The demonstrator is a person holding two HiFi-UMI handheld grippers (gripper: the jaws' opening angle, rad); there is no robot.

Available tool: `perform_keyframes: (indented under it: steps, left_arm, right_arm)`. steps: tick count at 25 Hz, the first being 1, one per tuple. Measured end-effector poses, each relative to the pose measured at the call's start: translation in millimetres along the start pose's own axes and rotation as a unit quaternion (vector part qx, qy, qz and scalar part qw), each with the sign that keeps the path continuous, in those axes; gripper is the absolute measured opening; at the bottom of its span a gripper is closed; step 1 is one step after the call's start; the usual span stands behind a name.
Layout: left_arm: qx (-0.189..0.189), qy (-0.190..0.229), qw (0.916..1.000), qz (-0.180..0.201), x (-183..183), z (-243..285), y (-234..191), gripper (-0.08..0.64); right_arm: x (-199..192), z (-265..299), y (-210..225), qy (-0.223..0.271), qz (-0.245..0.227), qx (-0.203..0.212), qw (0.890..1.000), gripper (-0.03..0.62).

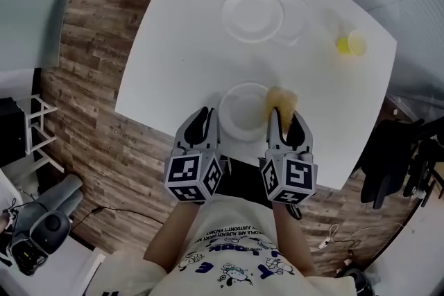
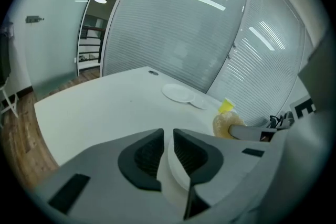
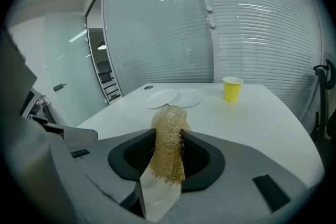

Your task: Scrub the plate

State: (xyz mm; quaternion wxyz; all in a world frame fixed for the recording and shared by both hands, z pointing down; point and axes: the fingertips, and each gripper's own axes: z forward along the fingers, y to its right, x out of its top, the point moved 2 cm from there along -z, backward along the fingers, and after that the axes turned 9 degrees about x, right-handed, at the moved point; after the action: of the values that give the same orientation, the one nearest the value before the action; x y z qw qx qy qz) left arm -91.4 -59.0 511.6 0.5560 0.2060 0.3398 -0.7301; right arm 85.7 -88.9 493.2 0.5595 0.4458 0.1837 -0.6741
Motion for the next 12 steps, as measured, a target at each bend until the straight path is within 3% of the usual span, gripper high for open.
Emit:
perform_keyframes:
  steps: [5,9,12]
  left_arm:
    - [-0.010,-0.034,0.9990,-0.027,-14.3,4.1,-5.7,0.112]
    - [-0.035,-0.071,0.9943,-0.072,-27.1,9.3,-4.7,0.135]
    - [-0.045,-0.092,0.9914,-0.082,-34.1,11.0,-3.6,0.153]
  right_arm:
    - [-5.1,4.6,-7.1,-0.005,0.002,0.006,1.000,0.126]
    - [-13.7,6.5,-10.8,-0.013,0.005,0.009,1.000,0.127]
    - [-20.2,7.2,-12.7,-0.019,0.011,0.010,1.000,0.126]
